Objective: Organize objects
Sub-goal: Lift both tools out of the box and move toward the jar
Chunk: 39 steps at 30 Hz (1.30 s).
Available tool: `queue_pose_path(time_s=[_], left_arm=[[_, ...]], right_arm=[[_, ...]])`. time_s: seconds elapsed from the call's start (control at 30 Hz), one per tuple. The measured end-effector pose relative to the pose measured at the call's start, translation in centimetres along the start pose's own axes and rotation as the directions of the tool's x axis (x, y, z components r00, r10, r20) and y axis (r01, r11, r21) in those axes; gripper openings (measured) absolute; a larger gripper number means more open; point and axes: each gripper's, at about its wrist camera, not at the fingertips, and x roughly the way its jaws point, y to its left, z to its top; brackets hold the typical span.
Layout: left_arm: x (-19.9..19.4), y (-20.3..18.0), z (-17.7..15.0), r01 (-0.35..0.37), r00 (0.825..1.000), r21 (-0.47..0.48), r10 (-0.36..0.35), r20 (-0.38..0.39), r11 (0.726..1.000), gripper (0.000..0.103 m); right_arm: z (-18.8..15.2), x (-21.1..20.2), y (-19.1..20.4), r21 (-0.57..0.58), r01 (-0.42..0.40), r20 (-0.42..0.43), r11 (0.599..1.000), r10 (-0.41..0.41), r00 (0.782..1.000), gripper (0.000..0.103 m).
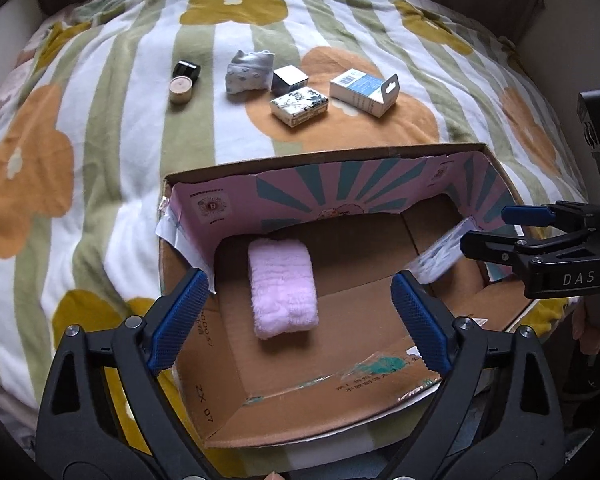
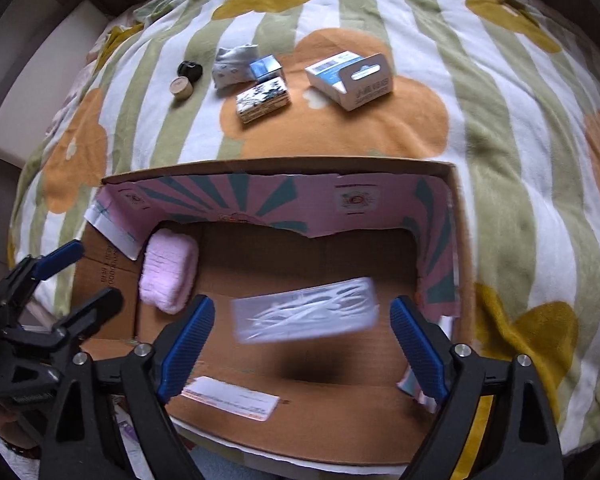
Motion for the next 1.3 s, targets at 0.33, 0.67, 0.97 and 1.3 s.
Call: queue_pose_path(time_s=[0.33,0.67,0.97,1.3], left_arm=[[-0.6,0.5,-0.2,-0.005,1.0,-0.019,0.005,0.01,1.0,0.092],[-1.5,0.4,0.3,-0.045,0.998,0.025,0.044,0.045,0.999,0.092],[-2.7,1.6,1.9,-0.039,0.996,0.017,0.038,0.08,0.999,0.092],[-4.5,4.3,5.0,-0.053,0.991,-0.009,0.053,0.126,0.999,0.092]], right_arm=[[-0.2,-0.4,0.3,-0.041,0.003,-0.008,0.999,-0.004,1.0,0.102],[0.3,-0.9,1.3,-0.075,-0.012,-0.011,0.997,0.011,1.0,0.102],[1.5,-1.8,2.1,-0.093,-0.015,0.007,0.996,0.016,1.0,0.102],[4.4,-3.8,4.1,-0.153,-0.039,0.057,0.987,0.048,0.997,0.102]])
